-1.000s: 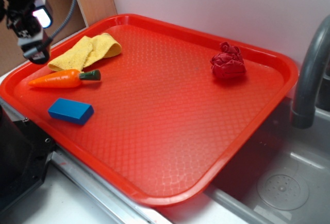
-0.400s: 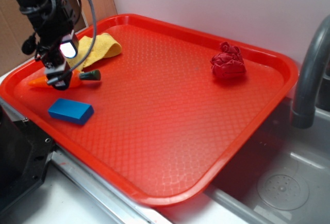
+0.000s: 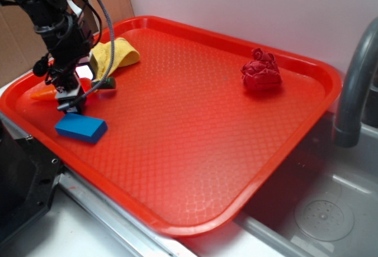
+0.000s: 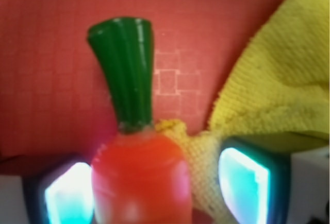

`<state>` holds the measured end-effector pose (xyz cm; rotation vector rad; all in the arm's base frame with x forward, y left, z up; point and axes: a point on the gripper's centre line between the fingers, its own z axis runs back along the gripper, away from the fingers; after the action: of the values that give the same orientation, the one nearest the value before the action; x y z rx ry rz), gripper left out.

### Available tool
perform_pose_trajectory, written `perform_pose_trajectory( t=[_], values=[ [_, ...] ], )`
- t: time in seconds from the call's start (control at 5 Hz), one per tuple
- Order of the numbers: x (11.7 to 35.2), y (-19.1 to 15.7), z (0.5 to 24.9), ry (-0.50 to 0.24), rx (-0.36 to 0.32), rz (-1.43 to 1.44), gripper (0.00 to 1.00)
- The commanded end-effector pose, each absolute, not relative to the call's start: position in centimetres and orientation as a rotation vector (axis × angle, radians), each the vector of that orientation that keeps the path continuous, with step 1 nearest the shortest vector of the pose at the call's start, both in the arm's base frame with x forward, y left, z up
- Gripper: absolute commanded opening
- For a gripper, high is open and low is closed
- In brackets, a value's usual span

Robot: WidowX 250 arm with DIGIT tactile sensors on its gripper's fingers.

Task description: Grab the carrot.

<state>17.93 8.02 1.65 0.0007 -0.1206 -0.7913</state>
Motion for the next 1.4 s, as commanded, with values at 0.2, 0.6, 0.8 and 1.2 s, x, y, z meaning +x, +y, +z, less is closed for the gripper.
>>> perform_pose_trajectory(
  t=[0.2,0.6,0.8,1.2],
  values=[
    [18.8,7.8,2.6,-0.129,0.030,-0.821,0.00],
    [19.5,6.1,7.8,-0.072,0.076,-0.580,0.00],
    [20.4,4.4,11.3,-0.015,0.039,-0.403,0.00],
    [21.6,0.7,17.3,-0.021,-0.004,-0.151,0.00]
  ],
)
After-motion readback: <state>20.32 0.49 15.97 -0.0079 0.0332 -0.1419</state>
